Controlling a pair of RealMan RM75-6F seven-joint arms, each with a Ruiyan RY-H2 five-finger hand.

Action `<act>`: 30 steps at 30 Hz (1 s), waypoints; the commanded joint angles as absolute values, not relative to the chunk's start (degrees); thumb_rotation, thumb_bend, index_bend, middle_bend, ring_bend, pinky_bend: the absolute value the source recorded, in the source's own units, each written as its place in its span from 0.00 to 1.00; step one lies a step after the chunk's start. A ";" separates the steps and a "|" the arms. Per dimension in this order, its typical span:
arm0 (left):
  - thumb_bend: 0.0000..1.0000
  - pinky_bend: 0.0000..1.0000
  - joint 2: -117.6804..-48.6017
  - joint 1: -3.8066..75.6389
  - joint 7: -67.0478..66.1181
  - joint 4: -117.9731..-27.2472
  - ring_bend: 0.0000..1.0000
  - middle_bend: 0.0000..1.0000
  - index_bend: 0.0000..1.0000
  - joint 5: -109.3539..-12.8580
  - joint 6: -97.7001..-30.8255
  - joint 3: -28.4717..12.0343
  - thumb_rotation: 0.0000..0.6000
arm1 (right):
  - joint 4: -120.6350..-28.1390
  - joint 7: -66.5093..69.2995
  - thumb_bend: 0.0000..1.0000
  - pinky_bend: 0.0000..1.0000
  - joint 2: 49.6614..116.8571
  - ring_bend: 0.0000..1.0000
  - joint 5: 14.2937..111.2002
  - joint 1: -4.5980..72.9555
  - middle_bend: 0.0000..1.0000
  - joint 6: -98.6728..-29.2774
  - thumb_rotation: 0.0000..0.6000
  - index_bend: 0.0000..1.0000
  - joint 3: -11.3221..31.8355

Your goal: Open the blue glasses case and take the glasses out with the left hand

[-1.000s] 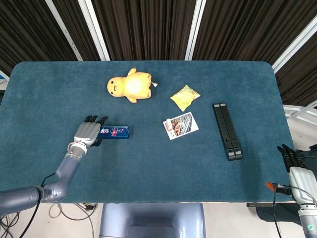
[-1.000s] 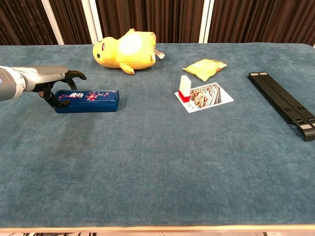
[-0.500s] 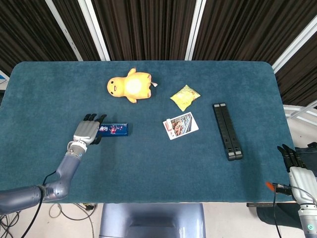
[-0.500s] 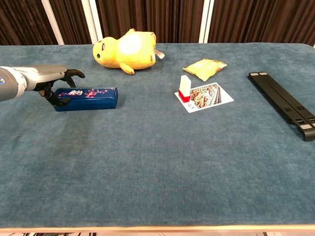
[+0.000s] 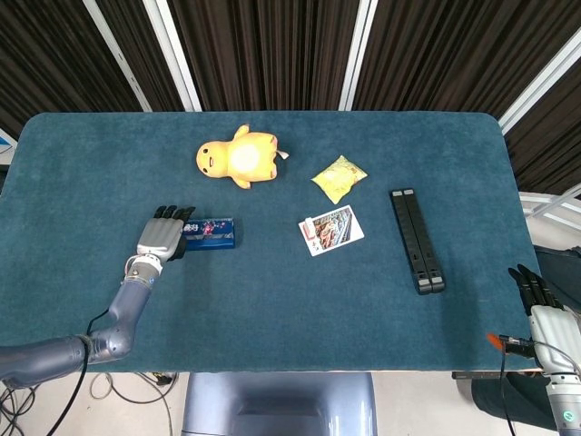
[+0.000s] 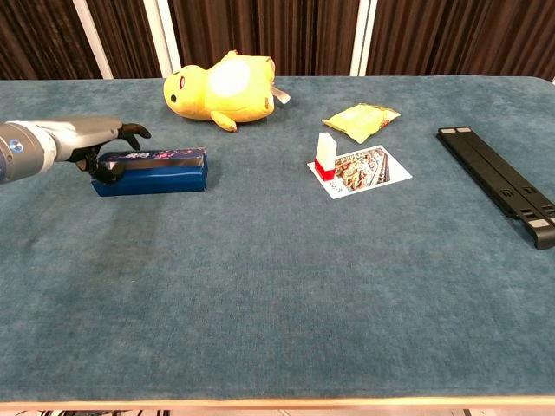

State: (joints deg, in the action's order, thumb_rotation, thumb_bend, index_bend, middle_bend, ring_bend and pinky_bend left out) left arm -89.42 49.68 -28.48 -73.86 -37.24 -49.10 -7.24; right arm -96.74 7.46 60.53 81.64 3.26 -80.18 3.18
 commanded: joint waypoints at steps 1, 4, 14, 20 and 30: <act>0.50 0.02 -90.49 50.01 -29.01 -71.91 0.00 0.09 0.00 -36.82 -50.19 -7.96 1.00 | -96.81 7.43 0.15 0.20 60.49 0.00 81.57 3.27 0.00 -80.10 1.00 0.00 3.18; 0.49 0.02 -91.92 49.96 -28.59 -69.62 0.00 0.08 0.00 -36.89 -52.68 -9.41 1.00 | -96.92 7.41 0.15 0.20 60.42 0.00 81.46 3.27 0.00 -80.02 1.00 0.00 3.18; 0.48 0.02 -91.52 47.71 -23.86 -69.95 0.00 0.06 0.00 -41.30 -57.94 -12.29 1.00 | -97.09 7.50 0.15 0.20 60.31 0.00 81.42 3.24 0.00 -79.95 1.00 0.00 3.15; 0.35 0.11 -86.98 44.56 -22.36 -77.68 0.01 0.10 0.00 -44.61 -59.21 -10.59 1.00 | -97.14 7.54 0.15 0.20 60.24 0.00 81.48 3.19 0.00 -80.00 1.00 0.00 3.12; 0.29 0.75 -81.36 41.33 -24.77 -83.81 0.64 0.70 0.08 -50.23 -60.00 -5.51 1.00 | -97.16 7.39 0.15 0.20 60.27 0.00 81.62 3.18 0.00 -80.03 1.00 0.00 3.05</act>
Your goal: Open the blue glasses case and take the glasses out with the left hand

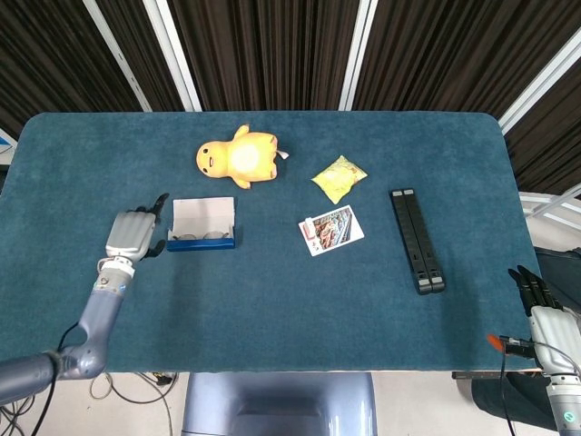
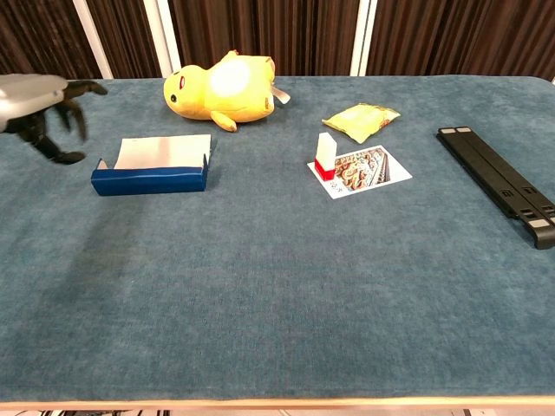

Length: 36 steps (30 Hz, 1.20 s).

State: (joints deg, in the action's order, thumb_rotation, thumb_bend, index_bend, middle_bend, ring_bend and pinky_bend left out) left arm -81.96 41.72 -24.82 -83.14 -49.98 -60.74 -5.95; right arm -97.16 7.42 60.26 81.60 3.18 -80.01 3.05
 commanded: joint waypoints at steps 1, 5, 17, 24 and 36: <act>0.29 0.78 -81.00 41.41 -24.34 -84.15 0.66 0.72 0.08 -50.07 -58.63 -5.40 1.00 | -97.15 7.35 0.15 0.20 60.28 0.00 81.62 3.17 0.00 -80.04 1.00 0.00 3.05; 0.30 0.85 -80.44 41.94 -24.11 -84.44 0.74 0.81 0.13 -49.16 -55.34 -5.26 1.00 | -97.18 7.32 0.15 0.20 60.26 0.00 81.59 3.14 0.00 -80.08 1.00 0.00 3.06; 0.31 0.87 -81.33 42.65 -26.25 -83.61 0.77 0.84 0.21 -47.71 -52.69 -4.47 1.00 | -97.23 7.51 0.15 0.20 60.15 0.00 81.50 3.19 0.00 -79.83 1.00 0.00 3.04; 0.31 0.87 -81.44 42.52 -27.21 -83.31 0.78 0.85 0.24 -46.60 -52.19 -3.96 1.00 | -97.28 7.46 0.15 0.20 60.13 0.00 81.46 3.19 0.00 -79.85 1.00 0.00 3.06; 0.31 0.88 -79.35 41.64 -28.43 -85.90 0.79 0.87 0.31 -45.45 -52.24 -2.77 1.00 | -97.37 7.58 0.15 0.20 60.09 0.00 81.50 3.16 0.00 -79.84 1.00 0.00 3.03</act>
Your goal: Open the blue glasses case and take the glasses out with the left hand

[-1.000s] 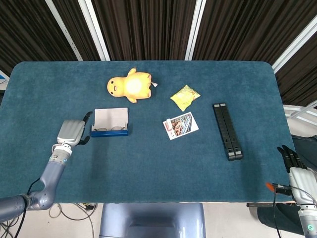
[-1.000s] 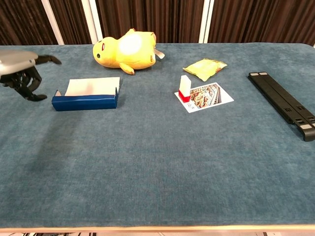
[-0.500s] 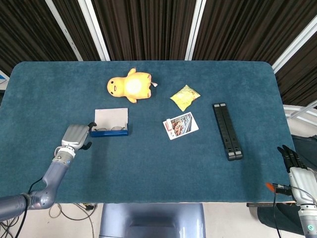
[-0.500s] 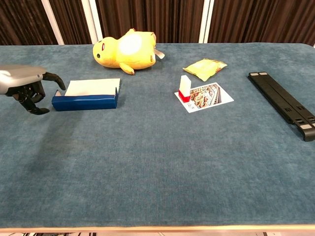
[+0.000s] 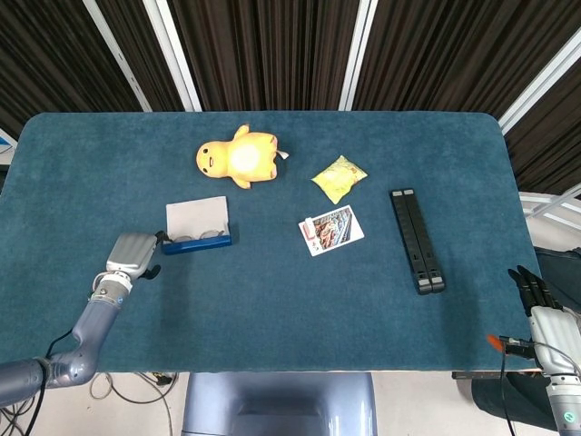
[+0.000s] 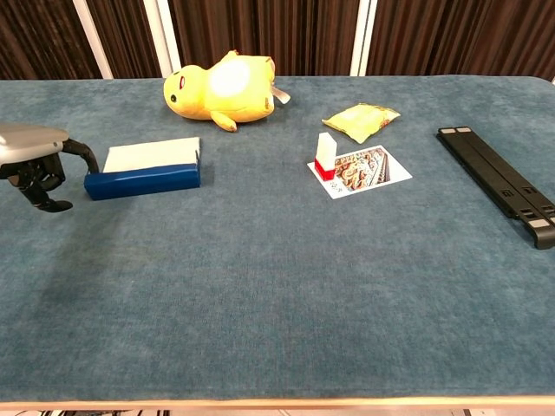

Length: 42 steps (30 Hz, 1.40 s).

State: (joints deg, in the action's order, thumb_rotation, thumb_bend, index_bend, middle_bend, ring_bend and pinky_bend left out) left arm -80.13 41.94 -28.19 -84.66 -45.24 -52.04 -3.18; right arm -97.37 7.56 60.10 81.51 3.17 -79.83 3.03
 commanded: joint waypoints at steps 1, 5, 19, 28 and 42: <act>0.31 0.88 -78.75 41.41 -28.48 -86.93 0.79 0.87 0.32 -45.73 -52.43 -2.48 1.00 | -97.38 7.62 0.15 0.20 60.08 0.00 81.50 3.16 0.00 -79.83 1.00 0.00 3.02; 0.31 0.88 -76.43 40.55 -28.46 -91.09 0.79 0.87 0.33 -46.83 -52.55 -1.18 1.00 | -97.41 7.71 0.15 0.20 60.05 0.00 81.48 3.18 0.00 -79.75 1.00 0.00 3.02; 0.31 0.88 -74.06 42.41 -29.26 -101.42 0.79 0.86 0.27 -51.08 -48.60 0.63 1.00 | -97.47 7.66 0.15 0.20 60.03 0.00 81.39 3.18 0.00 -79.69 1.00 0.00 3.02; 0.31 0.88 -78.26 44.99 -29.37 -101.39 0.79 0.86 0.18 -50.98 -48.52 -1.79 1.00 | -97.50 7.78 0.15 0.20 59.95 0.00 81.29 3.18 0.00 -79.58 1.00 0.00 3.01; 0.31 0.88 -81.09 46.69 -26.45 -99.07 0.79 0.86 0.11 -50.47 -52.08 -6.96 1.00 | -97.63 7.92 0.15 0.20 59.87 0.00 81.06 3.19 0.00 -79.44 1.00 0.00 3.06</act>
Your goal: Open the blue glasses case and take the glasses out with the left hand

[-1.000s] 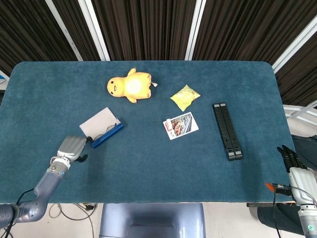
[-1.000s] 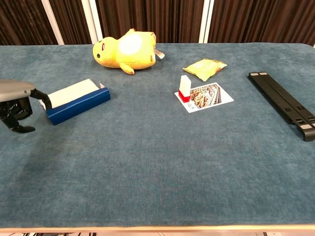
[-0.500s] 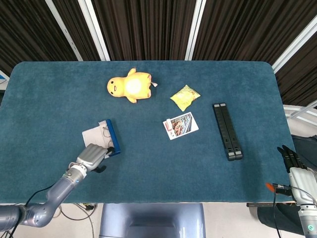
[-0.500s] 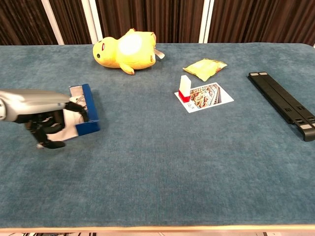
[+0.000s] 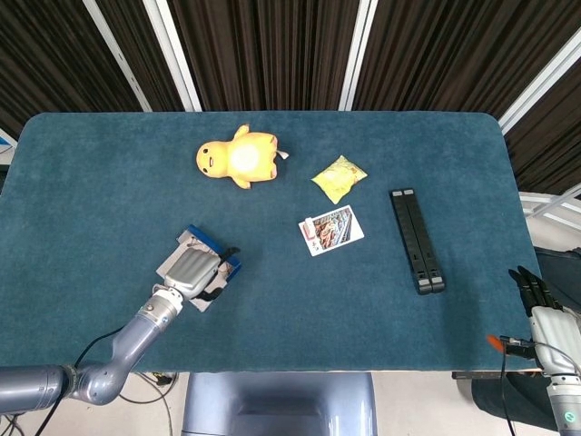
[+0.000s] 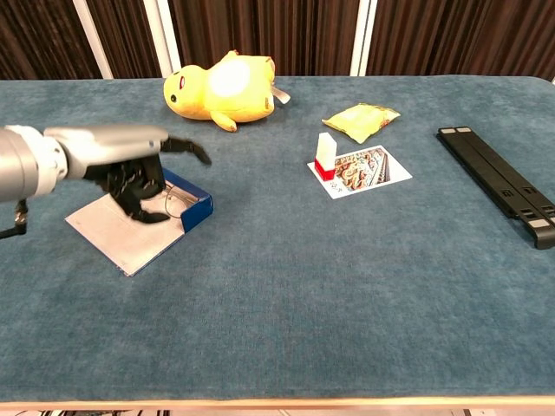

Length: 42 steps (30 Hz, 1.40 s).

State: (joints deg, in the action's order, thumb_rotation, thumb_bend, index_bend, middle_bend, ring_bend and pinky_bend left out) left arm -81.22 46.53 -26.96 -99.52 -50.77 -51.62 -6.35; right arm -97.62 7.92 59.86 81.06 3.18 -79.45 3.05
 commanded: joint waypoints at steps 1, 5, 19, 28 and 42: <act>0.31 0.88 -80.95 46.77 -26.41 -98.81 0.79 0.86 0.11 -50.24 -52.20 -7.14 1.00 | -97.63 7.91 0.15 0.20 59.86 0.00 81.04 3.19 0.00 -79.41 1.00 0.00 3.05; 0.31 0.88 -80.36 47.71 -28.22 -96.85 0.79 0.86 0.11 -48.01 -52.03 -7.14 1.00 | -97.70 7.96 0.15 0.20 59.84 0.00 80.99 3.21 0.00 -79.33 1.00 0.00 3.05; 0.31 0.89 -83.93 53.34 -35.30 -87.27 0.80 0.87 0.13 -33.43 -49.06 -6.89 1.00 | -98.01 8.23 0.15 0.20 59.63 0.00 80.49 3.28 0.00 -78.88 1.00 0.00 3.12; 0.31 0.90 -84.95 54.54 -36.85 -85.04 0.81 0.88 0.24 -28.82 -48.88 -5.96 1.00 | -98.03 8.23 0.15 0.20 59.57 0.00 80.46 3.28 0.00 -78.85 1.00 0.00 3.13; 0.31 0.90 -81.73 52.23 -34.99 -88.29 0.81 0.89 0.33 -28.78 -50.40 -3.58 1.00 | -98.27 8.23 0.15 0.20 59.51 0.00 80.35 3.24 0.00 -78.78 1.00 0.00 3.10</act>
State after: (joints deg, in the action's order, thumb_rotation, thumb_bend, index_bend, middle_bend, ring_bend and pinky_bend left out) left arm -81.95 52.43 -35.19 -88.06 -28.62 -50.27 -3.75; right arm -98.27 8.23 59.51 80.35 3.24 -78.78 3.10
